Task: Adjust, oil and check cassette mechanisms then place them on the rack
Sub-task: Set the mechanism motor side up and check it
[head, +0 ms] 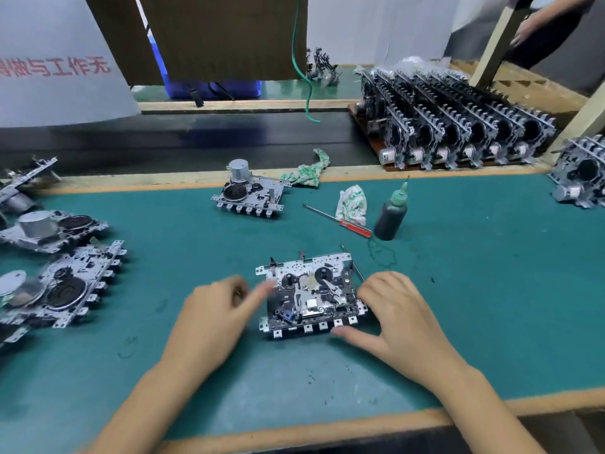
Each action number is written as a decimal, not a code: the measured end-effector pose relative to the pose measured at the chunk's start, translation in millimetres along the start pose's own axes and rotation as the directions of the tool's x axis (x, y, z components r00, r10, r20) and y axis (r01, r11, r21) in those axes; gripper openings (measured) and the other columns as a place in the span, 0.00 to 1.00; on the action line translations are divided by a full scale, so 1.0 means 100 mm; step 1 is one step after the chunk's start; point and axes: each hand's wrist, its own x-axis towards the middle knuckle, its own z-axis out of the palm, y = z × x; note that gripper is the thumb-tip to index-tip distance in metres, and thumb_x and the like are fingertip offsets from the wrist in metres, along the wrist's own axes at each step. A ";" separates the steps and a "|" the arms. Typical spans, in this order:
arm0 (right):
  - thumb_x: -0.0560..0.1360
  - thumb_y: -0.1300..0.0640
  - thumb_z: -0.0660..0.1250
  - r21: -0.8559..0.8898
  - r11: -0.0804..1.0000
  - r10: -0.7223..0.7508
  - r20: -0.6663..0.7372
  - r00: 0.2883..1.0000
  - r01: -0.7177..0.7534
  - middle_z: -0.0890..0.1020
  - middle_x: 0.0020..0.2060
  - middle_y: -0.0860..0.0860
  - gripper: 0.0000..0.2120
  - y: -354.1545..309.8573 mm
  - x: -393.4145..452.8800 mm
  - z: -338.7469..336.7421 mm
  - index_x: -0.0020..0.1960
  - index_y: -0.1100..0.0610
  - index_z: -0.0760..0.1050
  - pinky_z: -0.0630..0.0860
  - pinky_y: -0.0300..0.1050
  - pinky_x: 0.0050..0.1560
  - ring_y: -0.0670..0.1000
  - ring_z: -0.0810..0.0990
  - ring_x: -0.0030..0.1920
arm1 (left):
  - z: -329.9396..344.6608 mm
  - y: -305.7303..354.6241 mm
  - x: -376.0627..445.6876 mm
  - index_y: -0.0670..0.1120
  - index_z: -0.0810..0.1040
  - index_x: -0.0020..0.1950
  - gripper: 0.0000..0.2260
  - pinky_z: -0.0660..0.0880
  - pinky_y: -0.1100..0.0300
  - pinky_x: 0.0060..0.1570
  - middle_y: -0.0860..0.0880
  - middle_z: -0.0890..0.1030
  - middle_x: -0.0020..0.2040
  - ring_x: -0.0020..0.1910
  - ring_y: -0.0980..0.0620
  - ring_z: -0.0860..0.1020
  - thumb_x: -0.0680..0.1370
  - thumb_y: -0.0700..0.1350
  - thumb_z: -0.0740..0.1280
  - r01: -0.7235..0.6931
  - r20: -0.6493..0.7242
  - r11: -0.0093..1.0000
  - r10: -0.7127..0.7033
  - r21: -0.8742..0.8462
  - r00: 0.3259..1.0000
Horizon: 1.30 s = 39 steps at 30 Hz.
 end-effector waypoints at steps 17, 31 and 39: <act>0.67 0.32 0.63 -0.062 0.992 -0.109 -0.010 0.994 0.109 0.73 0.32 0.48 0.27 0.05 -0.09 0.08 0.32 0.58 0.71 0.67 0.45 0.52 0.53 0.73 0.37 | 0.29 0.09 -0.26 0.43 0.69 0.24 0.29 0.67 0.60 0.18 0.47 0.69 0.17 0.17 0.45 0.70 0.64 0.70 0.61 -0.329 -0.179 0.903 0.385 0.276 0.906; 0.67 0.33 0.64 0.076 0.993 -0.084 -0.024 0.996 0.086 0.69 0.31 0.46 0.24 0.03 -0.13 0.08 0.31 0.52 0.63 0.66 0.43 0.49 0.52 0.72 0.39 | 0.20 -0.01 -0.21 0.45 0.66 0.28 0.22 0.63 0.65 0.18 0.49 0.66 0.19 0.18 0.47 0.67 0.69 0.62 0.63 -0.526 -0.087 0.817 0.557 0.237 0.826; 0.69 0.34 0.62 0.000 0.998 -0.062 -0.052 0.997 0.062 0.71 0.29 0.48 0.27 0.03 -0.12 0.12 0.29 0.57 0.68 0.65 0.42 0.49 0.53 0.72 0.38 | 0.26 0.09 -0.28 0.48 0.63 0.26 0.26 0.62 0.63 0.19 0.49 0.66 0.17 0.16 0.47 0.68 0.63 0.70 0.62 -0.414 -0.154 0.864 0.468 0.288 0.870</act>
